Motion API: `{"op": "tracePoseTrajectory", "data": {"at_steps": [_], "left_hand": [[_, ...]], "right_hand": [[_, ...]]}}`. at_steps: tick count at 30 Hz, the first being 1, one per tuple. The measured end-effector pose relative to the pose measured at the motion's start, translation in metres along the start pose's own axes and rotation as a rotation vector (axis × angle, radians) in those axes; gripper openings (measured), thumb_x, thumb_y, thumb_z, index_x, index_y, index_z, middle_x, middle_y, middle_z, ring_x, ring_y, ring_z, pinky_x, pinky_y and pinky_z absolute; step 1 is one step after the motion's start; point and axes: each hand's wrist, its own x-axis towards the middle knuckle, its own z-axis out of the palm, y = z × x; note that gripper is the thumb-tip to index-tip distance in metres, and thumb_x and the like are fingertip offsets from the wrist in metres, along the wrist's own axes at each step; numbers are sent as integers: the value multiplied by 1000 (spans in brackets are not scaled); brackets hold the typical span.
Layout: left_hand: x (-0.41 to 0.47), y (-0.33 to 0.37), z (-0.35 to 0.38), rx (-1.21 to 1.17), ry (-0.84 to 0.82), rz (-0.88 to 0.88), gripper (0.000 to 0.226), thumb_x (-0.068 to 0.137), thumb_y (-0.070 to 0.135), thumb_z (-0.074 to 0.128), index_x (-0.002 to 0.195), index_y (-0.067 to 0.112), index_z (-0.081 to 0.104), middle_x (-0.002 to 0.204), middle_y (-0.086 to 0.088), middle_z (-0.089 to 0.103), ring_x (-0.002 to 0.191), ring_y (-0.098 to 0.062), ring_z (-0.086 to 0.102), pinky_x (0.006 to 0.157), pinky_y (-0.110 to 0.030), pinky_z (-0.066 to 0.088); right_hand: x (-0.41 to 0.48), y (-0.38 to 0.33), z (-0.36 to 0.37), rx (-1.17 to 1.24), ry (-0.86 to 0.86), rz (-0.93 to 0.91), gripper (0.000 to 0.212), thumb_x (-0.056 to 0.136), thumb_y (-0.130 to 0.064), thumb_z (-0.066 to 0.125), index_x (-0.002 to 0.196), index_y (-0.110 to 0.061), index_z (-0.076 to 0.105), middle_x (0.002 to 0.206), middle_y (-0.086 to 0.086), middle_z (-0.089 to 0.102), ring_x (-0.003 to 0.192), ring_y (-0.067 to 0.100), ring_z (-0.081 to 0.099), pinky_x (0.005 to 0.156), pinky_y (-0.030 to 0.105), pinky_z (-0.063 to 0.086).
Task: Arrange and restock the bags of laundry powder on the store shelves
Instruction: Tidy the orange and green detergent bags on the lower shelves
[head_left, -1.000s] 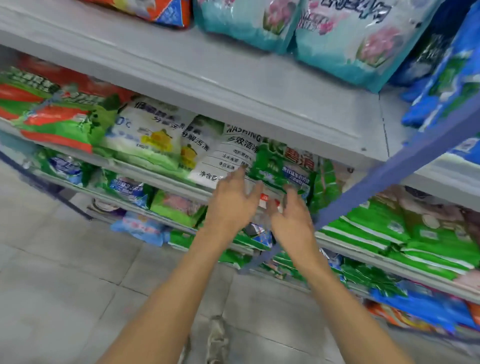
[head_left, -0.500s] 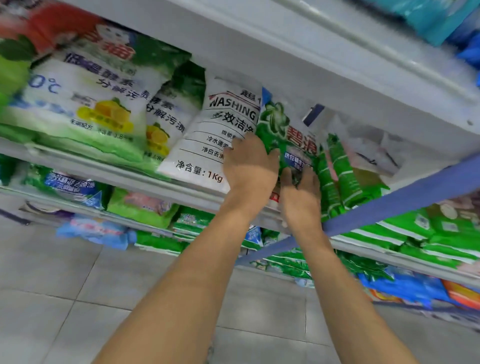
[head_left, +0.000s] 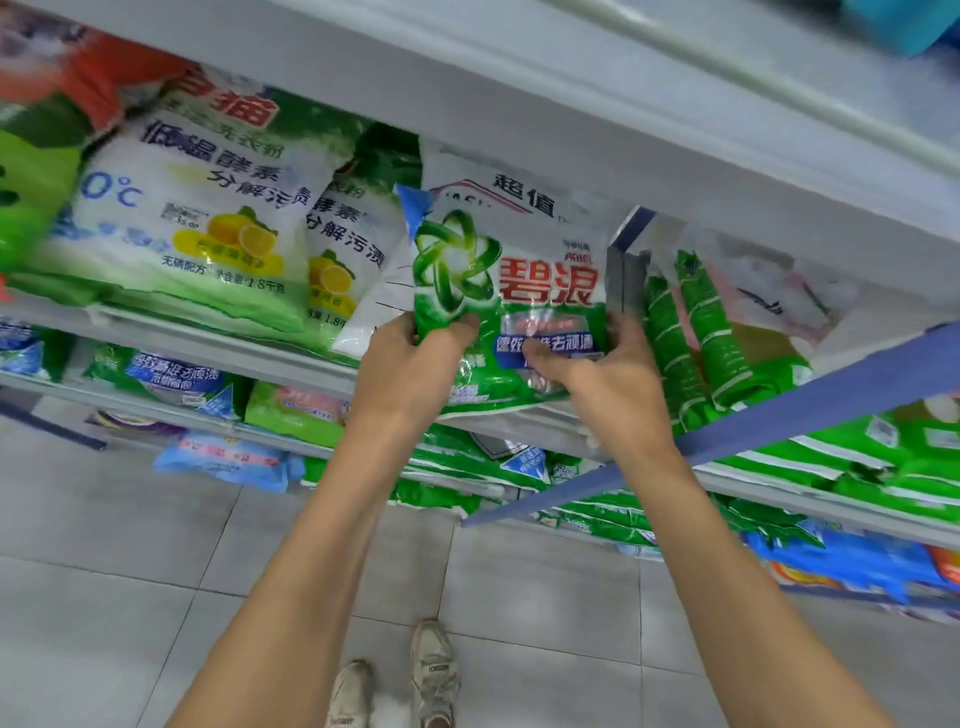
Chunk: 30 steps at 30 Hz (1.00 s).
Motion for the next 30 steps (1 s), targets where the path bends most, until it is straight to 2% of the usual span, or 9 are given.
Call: {"op": "tracePoseTrajectory", "data": {"at_steps": [4, 8, 10, 11, 13, 17, 22, 27, 30], "left_hand": [[-10, 7, -24, -61, -226, -225, 83, 82, 64, 69, 149, 22, 43, 155, 10, 43, 144, -19, 36, 118, -42, 22], [-42, 13, -47, -154, -233, -239, 49, 76, 47, 81, 116, 26, 62, 128, 10, 67, 116, -11, 61, 104, -35, 35], [-55, 9, -61, -100, -255, -171, 76, 57, 43, 95, 123, 25, 62, 116, 9, 75, 109, -10, 68, 107, -46, 47], [-64, 9, -68, -55, -268, -137, 81, 52, 38, 97, 125, 23, 63, 111, 10, 77, 107, -10, 70, 107, -35, 47], [-82, 12, -79, -21, -314, -110, 72, 53, 23, 94, 119, 20, 67, 104, 9, 79, 99, -8, 74, 96, -26, 54], [-122, 19, -92, -79, -383, -83, 63, 61, 6, 89, 119, 16, 68, 115, -8, 76, 106, -27, 73, 98, -45, 55], [-158, 33, -79, -149, -442, -95, 61, 70, 26, 79, 126, 8, 62, 108, -10, 78, 95, -25, 76, 74, -35, 63], [-186, 60, -37, 72, -470, 13, 61, 72, 70, 77, 119, 32, 64, 117, 8, 75, 108, -19, 72, 102, -47, 51], [-207, 81, 5, 66, -561, 76, 32, 90, 46, 68, 111, 22, 70, 109, -2, 78, 101, -25, 75, 100, -51, 53]], "right_hand": [[-10, -11, -16, 61, -255, 165, 61, 60, -39, 98, 109, -29, 64, 102, -18, 71, 97, 5, 64, 77, 30, 49], [-45, -21, -21, 145, -322, 198, 81, 56, -48, 96, 126, -28, 62, 123, -14, 70, 116, 13, 63, 87, 35, 52], [-65, -23, -23, 296, -355, 232, 90, 55, -35, 97, 134, -15, 59, 127, -3, 72, 122, 19, 65, 107, 44, 48], [-78, -26, -24, 365, -389, 239, 84, 59, -25, 96, 132, -9, 59, 121, 1, 75, 118, 21, 68, 111, 45, 47], [-100, -28, -30, 441, -432, 256, 84, 63, -14, 95, 134, -1, 54, 115, 6, 78, 111, 23, 72, 108, 43, 51], [-142, -35, -47, 532, -405, 229, 78, 58, -17, 89, 128, -4, 57, 109, 9, 79, 100, 23, 75, 93, 37, 58], [-184, -41, -82, 576, -275, 172, 70, 60, -39, 90, 121, -13, 68, 114, 6, 78, 111, 26, 72, 110, 51, 48], [-217, -43, -141, 580, -129, 95, 47, 67, -33, 84, 110, -19, 72, 104, 0, 80, 99, 18, 76, 108, 48, 50], [-231, -33, -184, 644, -34, 71, 52, 65, -35, 92, 111, -17, 74, 107, 2, 80, 101, 20, 76, 109, 50, 48]]}}
